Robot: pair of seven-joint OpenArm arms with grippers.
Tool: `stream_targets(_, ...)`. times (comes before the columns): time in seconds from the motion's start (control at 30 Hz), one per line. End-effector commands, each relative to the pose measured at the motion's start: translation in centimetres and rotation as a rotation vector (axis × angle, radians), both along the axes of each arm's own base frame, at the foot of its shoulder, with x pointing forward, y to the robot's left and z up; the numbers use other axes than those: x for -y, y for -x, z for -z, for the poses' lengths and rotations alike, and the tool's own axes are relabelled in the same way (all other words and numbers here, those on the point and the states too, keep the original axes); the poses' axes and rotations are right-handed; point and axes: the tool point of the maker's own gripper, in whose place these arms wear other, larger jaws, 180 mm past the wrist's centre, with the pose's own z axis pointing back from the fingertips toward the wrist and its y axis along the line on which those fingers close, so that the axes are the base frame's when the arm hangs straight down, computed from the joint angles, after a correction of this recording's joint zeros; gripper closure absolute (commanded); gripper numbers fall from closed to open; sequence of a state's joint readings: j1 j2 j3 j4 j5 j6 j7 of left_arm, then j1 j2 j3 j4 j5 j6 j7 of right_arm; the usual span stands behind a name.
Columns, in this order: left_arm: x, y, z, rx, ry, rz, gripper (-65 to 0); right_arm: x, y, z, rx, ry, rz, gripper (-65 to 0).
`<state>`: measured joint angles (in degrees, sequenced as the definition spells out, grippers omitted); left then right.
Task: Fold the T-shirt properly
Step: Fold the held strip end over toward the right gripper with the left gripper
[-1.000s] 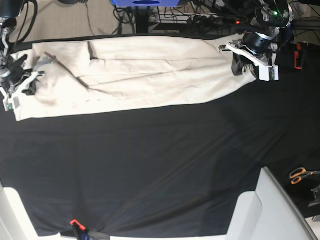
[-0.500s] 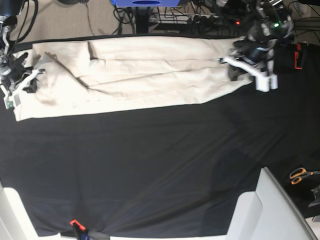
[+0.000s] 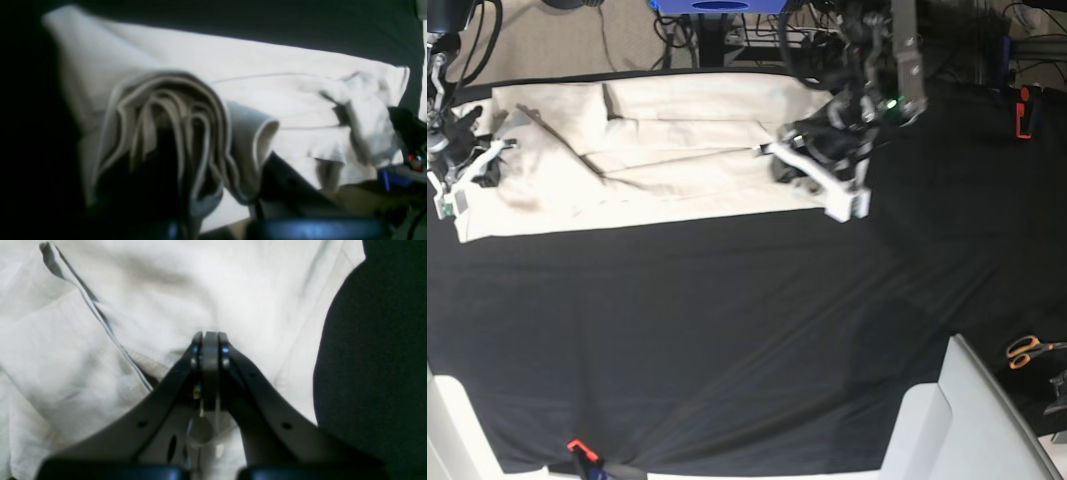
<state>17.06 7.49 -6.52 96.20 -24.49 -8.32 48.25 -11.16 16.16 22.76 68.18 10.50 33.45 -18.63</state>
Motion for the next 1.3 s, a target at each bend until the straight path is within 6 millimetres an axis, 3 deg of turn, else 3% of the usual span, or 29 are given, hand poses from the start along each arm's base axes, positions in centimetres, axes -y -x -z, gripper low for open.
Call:
stream_targets(0.0,0.8,-0.9,-1.0,0.038,0.027,0.0,0.0,0.8,-1.2,-1.3,0.048,0.013,0.002,0.0)
stream_targets(0.1,1.2,-1.8,-1.0,0.035,0.036,-0.014,0.0,0.9,-1.2,-1.3,0.048,0.014,0.002,0.0)
stream_targets(0.4,8.3,-2.4,0.1,0.009,0.058,0.218,0.0,0.8,-1.9,-1.6,0.061,0.013,-0.001,0.0)
stream_targets(0.73,11.7,-2.0,0.2,0.009,0.059,0.341,0.0,1.0,-1.9,-1.7,0.064,0.017,0.002,0.0)
stream_targets(1.27,12.4,-2.1,-0.2,0.02,0.059,0.365,0.0,1.0,-2.1,-1.8,0.066,0.016,0.0,-0.5)
